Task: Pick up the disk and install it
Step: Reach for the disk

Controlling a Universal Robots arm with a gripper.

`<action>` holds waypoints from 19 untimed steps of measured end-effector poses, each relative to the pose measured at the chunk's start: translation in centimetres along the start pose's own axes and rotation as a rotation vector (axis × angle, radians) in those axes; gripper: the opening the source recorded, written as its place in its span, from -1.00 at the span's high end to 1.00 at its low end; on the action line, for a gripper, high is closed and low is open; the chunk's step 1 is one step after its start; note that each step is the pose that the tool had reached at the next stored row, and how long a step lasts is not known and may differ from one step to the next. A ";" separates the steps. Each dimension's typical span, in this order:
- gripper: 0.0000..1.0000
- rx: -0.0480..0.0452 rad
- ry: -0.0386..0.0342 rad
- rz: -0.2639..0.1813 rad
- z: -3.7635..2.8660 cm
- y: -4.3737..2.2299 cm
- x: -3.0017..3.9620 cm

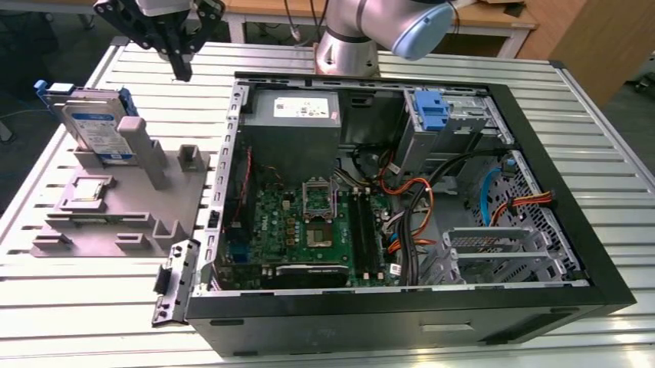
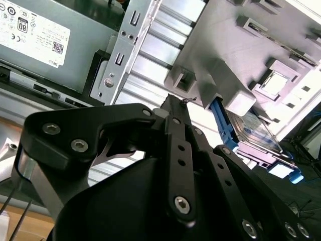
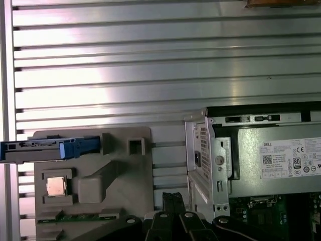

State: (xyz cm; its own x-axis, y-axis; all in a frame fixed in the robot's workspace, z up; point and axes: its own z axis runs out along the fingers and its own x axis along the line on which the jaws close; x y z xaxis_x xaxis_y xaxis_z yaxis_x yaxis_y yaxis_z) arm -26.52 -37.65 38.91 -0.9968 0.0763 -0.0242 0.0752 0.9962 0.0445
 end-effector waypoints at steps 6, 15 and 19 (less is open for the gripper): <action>0.80 0.0000 0.0006 0.000 0.19 0.56 2.05; 0.80 0.0009 0.0287 0.001 0.27 0.44 4.77; 0.80 0.0000 0.0324 0.001 0.31 0.39 5.60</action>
State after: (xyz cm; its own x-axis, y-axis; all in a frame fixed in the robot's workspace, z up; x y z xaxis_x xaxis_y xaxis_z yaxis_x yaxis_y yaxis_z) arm -32.07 -36.82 38.48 -0.9971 0.0762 0.0082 0.0765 0.9961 0.0445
